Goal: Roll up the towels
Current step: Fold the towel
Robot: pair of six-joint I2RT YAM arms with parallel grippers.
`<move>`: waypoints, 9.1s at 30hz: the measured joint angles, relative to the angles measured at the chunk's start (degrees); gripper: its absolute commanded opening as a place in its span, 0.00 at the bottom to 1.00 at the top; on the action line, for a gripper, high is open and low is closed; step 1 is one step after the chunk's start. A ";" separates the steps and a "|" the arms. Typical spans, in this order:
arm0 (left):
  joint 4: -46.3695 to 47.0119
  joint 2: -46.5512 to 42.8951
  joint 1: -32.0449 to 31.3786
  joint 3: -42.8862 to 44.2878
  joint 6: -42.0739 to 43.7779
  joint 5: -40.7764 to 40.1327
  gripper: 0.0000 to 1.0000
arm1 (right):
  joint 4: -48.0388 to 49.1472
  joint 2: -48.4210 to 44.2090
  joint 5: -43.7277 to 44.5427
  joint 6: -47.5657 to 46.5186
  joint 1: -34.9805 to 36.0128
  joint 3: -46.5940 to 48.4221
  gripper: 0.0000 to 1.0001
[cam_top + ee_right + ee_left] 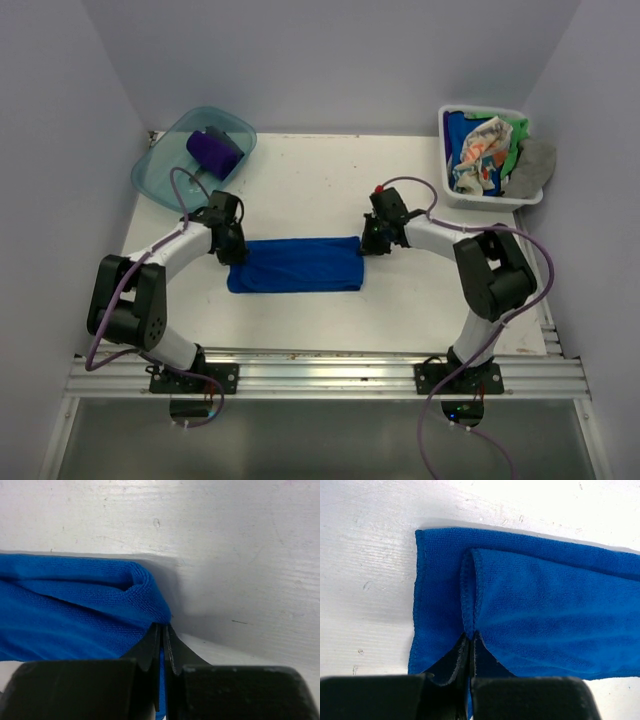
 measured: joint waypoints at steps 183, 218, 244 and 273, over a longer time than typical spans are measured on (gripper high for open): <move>-8.94 38.64 -8.98 58.16 9.16 1.42 0.82 | -13.42 24.15 5.18 -8.87 5.88 42.93 0.38; -7.72 39.06 -4.83 55.34 9.20 5.84 0.85 | -2.47 29.77 1.33 -0.98 0.94 42.51 0.03; 2.47 7.89 -13.14 10.60 3.28 7.39 0.72 | 3.10 -5.77 2.69 -1.20 -0.04 2.56 0.44; 14.75 3.76 -17.07 -3.85 -1.81 14.60 0.56 | 6.10 -16.13 2.51 6.91 10.73 -18.78 0.32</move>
